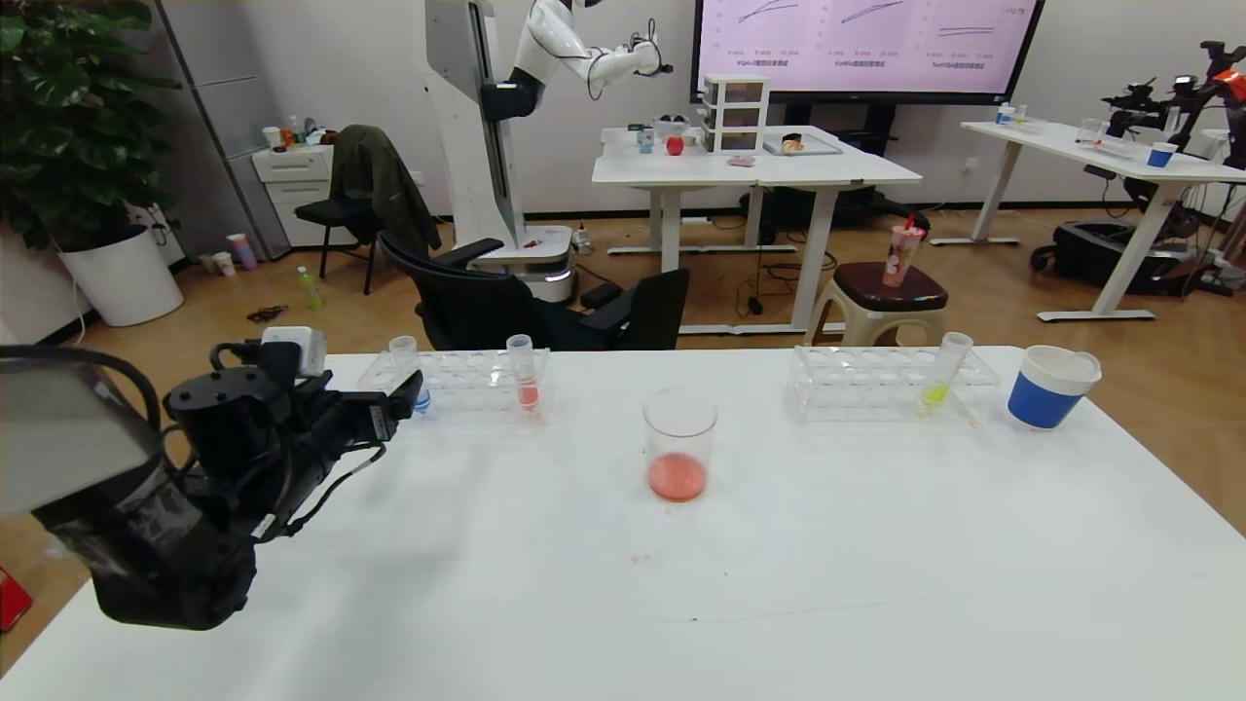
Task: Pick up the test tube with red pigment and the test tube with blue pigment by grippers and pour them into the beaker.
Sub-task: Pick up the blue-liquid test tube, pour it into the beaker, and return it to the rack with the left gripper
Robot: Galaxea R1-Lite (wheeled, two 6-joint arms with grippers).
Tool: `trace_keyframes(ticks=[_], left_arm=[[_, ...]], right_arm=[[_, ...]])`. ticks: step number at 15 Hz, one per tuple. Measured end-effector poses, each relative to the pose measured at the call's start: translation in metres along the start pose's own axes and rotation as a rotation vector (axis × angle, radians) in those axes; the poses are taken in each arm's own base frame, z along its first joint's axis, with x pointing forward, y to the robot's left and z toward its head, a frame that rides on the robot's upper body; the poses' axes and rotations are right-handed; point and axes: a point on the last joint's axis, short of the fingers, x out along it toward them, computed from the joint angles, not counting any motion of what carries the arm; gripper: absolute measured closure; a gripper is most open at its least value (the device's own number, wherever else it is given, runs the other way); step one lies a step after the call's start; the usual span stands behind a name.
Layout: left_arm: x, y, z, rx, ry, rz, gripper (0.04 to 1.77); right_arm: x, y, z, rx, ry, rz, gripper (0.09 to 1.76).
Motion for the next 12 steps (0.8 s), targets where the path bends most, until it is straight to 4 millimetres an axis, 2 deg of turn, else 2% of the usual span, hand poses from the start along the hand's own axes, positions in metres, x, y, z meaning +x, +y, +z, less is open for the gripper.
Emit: trace_keyframes(ticks=[5, 12], left_arm=[[0.024, 0.001, 0.000, -0.003, -0.033, 0.008, 0.07], [0.072, 0.000, -0.002, -0.001, -0.059, 0.023, 0.07]], right_arm=[[0.000, 0.000, 0.000, 0.000, 0.000, 0.000, 0.11], [0.000, 0.000, 0.000, 0.000, 0.000, 0.000, 0.11]])
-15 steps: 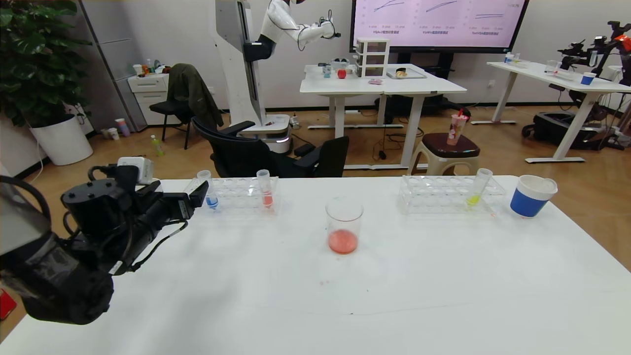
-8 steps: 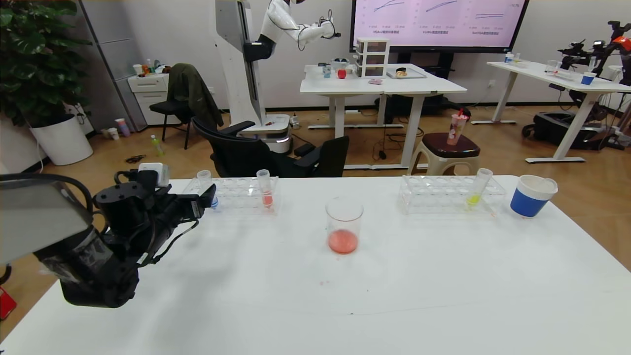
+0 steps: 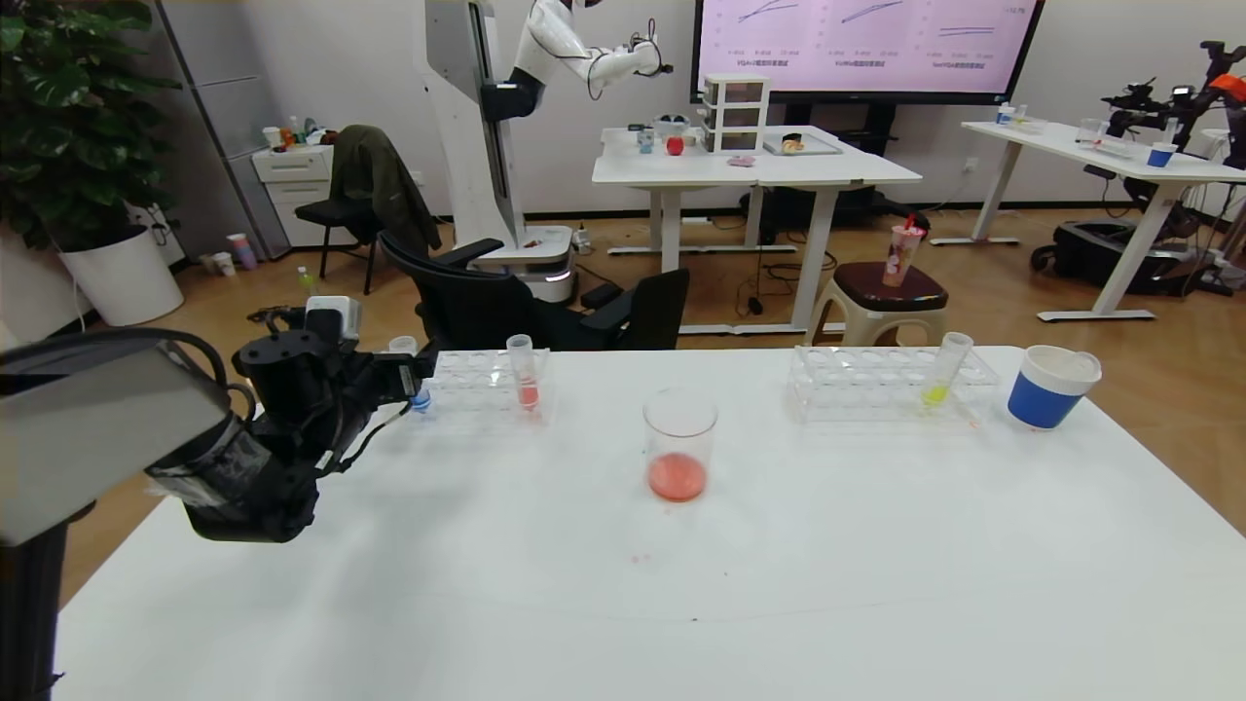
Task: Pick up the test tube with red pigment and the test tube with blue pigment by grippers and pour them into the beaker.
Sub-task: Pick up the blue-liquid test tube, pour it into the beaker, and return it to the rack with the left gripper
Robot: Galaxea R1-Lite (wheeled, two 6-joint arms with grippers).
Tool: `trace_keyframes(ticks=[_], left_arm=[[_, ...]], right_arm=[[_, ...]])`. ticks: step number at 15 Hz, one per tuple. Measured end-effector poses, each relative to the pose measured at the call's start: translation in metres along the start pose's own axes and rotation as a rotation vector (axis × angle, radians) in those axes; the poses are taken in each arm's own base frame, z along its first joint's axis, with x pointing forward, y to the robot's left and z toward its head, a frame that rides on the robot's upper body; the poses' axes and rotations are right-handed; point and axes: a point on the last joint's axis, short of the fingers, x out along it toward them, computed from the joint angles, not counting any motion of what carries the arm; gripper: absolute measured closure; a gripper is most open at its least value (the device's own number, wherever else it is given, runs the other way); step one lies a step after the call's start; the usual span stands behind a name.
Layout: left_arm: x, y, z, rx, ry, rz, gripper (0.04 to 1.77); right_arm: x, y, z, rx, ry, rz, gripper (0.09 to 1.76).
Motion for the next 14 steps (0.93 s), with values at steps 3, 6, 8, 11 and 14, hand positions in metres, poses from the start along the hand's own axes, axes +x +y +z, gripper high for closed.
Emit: trace_keyframes(ticks=[3, 6, 8, 11, 14], left_arm=[[0.006, 0.000, -0.005, -0.002, -0.001, 0.005, 0.07], [0.007, -0.001, -0.009, -0.001, 0.006, 0.004, 0.07], [0.008, -0.002, -0.011, -0.002, 0.011, 0.001, 0.07], [0.008, -0.002, -0.013, -0.003, 0.015, 0.000, 0.07], [0.008, -0.003, -0.014, -0.003, 0.014, 0.000, 0.07]], right_arm=[[0.000, 0.000, 0.000, 0.000, 0.000, 0.000, 0.11], [0.000, 0.000, 0.000, 0.000, 0.000, 0.000, 0.11], [0.000, 0.000, 0.000, 0.000, 0.000, 0.000, 0.11], [0.000, 0.000, 0.000, 0.000, 0.000, 0.000, 0.11], [0.000, 0.000, 0.000, 0.000, 0.000, 0.000, 0.11]])
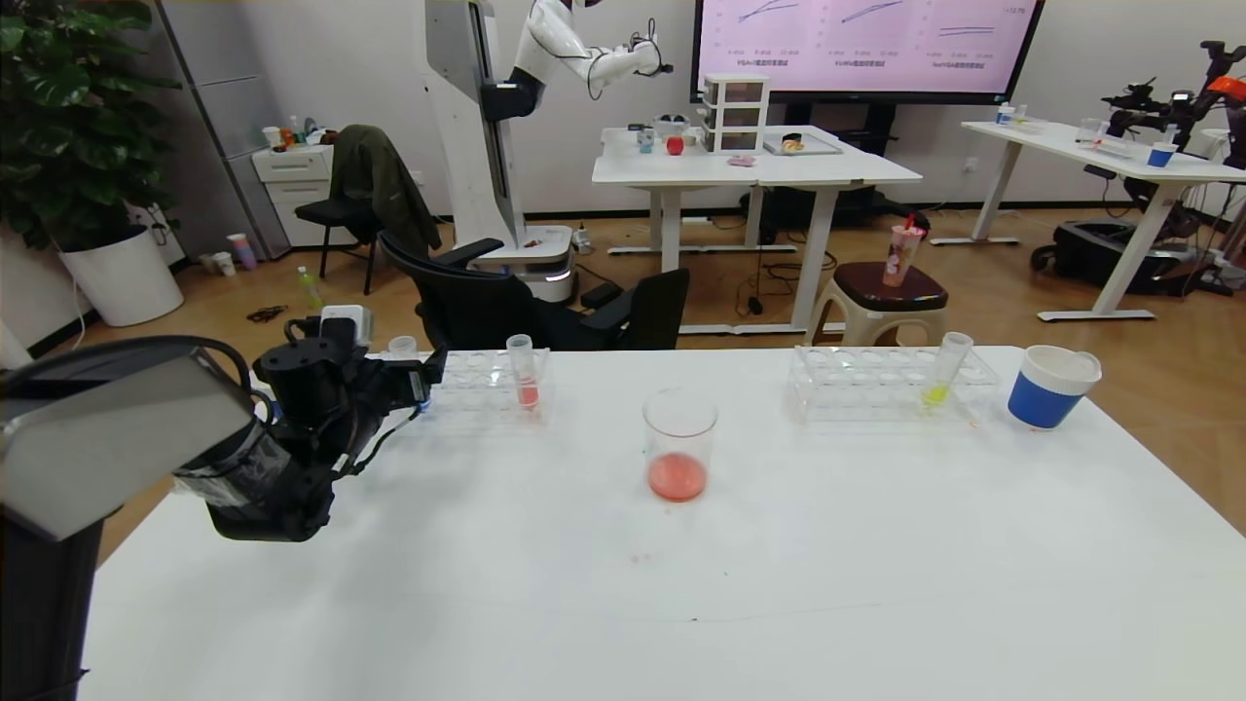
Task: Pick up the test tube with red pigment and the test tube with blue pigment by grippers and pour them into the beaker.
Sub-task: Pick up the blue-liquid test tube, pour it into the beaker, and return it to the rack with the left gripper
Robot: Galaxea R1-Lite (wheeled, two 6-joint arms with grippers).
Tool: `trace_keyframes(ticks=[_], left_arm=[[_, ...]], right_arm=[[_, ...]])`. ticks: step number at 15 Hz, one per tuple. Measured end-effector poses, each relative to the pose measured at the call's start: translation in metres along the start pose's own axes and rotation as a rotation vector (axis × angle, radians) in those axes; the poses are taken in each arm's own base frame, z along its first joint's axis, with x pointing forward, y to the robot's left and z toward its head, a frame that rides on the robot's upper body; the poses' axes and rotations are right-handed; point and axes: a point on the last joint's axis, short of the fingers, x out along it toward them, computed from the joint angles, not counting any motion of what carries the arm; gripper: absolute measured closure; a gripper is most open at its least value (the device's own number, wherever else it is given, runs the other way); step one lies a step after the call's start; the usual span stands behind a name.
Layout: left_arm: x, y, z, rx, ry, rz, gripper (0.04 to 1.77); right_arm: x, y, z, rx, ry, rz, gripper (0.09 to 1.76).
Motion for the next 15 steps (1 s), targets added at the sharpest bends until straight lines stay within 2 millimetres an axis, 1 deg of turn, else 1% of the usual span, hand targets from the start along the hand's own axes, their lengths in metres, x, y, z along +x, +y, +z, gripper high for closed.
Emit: trace_keyframes(ticks=[14, 15], left_arm=[[-0.0005, -0.0022, 0.0005, 0.002, -0.006, -0.003, 0.07], [-0.0005, -0.0014, 0.0003, 0.002, -0.006, -0.001, 0.18]], right_arm=[[0.0000, 0.0000, 0.0000, 0.000, 0.000, 0.000, 0.11], [0.0000, 0.0000, 0.0000, 0.000, 0.000, 0.000, 0.11]])
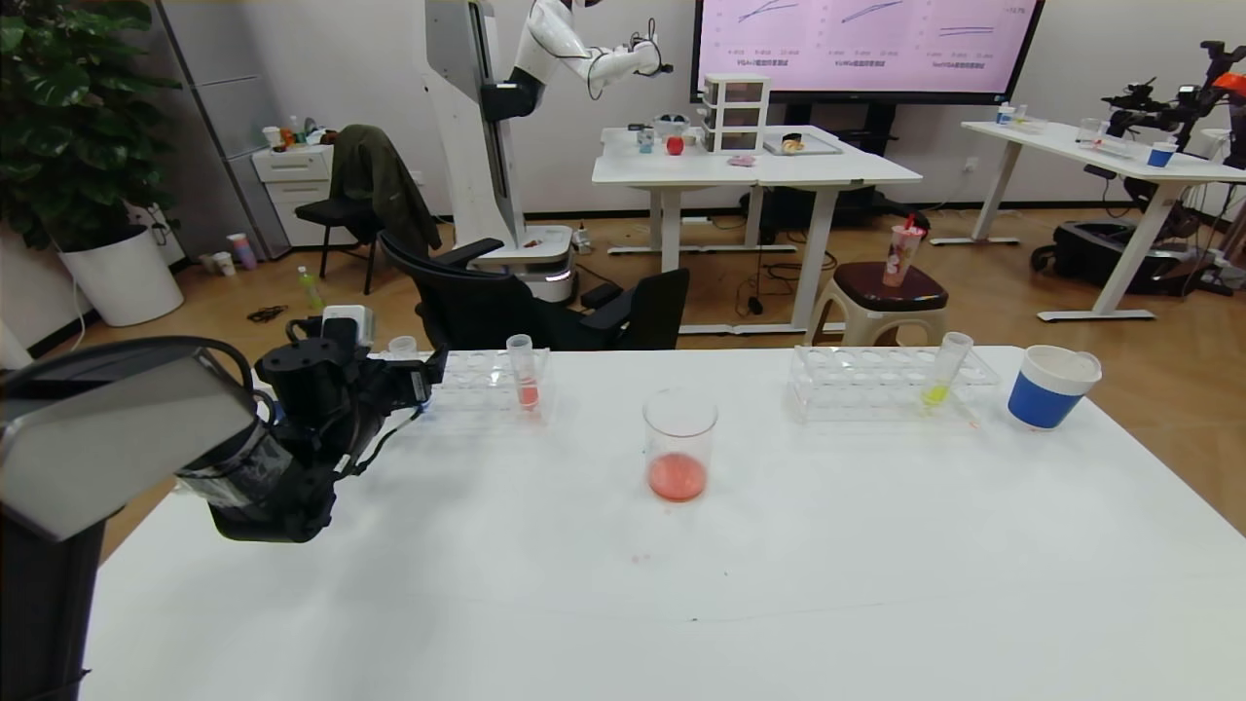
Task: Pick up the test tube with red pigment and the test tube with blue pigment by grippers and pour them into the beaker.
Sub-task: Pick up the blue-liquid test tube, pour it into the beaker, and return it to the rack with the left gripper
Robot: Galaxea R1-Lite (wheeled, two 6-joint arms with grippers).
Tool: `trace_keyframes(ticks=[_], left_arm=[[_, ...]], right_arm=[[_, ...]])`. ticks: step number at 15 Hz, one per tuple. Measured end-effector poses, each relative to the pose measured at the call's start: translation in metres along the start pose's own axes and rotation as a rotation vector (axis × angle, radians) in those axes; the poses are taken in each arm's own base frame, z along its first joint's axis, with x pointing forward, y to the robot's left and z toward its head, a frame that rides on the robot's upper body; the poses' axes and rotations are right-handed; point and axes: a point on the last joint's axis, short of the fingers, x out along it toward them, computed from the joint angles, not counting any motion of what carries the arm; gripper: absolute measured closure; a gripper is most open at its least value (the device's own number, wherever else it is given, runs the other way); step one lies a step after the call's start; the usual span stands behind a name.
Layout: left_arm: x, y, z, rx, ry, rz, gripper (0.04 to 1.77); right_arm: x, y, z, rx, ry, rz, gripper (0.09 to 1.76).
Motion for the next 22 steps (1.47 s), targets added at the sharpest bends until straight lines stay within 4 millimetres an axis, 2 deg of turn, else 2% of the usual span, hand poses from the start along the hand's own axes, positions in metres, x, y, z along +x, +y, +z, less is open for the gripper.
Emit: trace_keyframes(ticks=[1, 3, 4, 5, 6, 7, 10, 13, 17, 22], left_arm=[[0.000, 0.001, 0.000, 0.000, 0.001, 0.002, 0.46], [0.000, 0.001, 0.000, -0.001, 0.001, -0.003, 1.30], [0.000, 0.001, 0.000, -0.001, 0.001, -0.001, 1.47], [0.000, 0.001, 0.000, -0.001, 0.001, -0.001, 1.40], [0.000, 0.001, 0.000, -0.001, -0.001, 0.001, 1.25], [0.000, 0.001, 0.000, -0.001, 0.000, -0.001, 1.30], [0.001, 0.000, 0.003, -0.002, -0.007, -0.001, 1.30], [0.002, -0.001, 0.018, 0.001, -0.012, -0.002, 1.30], [-0.003, -0.001, 0.058, 0.004, -0.001, -0.006, 1.30], [-0.023, -0.010, 0.111, 0.006, 0.004, -0.048, 1.30]], right_arm=[[0.000, 0.000, 0.000, 0.000, 0.000, 0.000, 0.11], [0.000, 0.000, 0.000, 0.000, 0.000, 0.000, 0.11], [0.000, 0.000, 0.000, 0.000, 0.000, 0.000, 0.11], [0.000, 0.000, 0.000, 0.000, 0.000, 0.001, 0.11], [0.000, 0.000, 0.000, 0.000, 0.000, -0.001, 0.11], [0.000, 0.000, 0.000, 0.000, 0.000, 0.000, 0.11], [0.000, 0.000, 0.000, 0.000, 0.000, 0.000, 0.11], [0.000, 0.000, 0.000, 0.000, 0.000, 0.000, 0.11], [0.000, 0.000, 0.000, 0.000, 0.000, 0.000, 0.11], [0.000, 0.000, 0.000, 0.000, 0.000, 0.000, 0.11]])
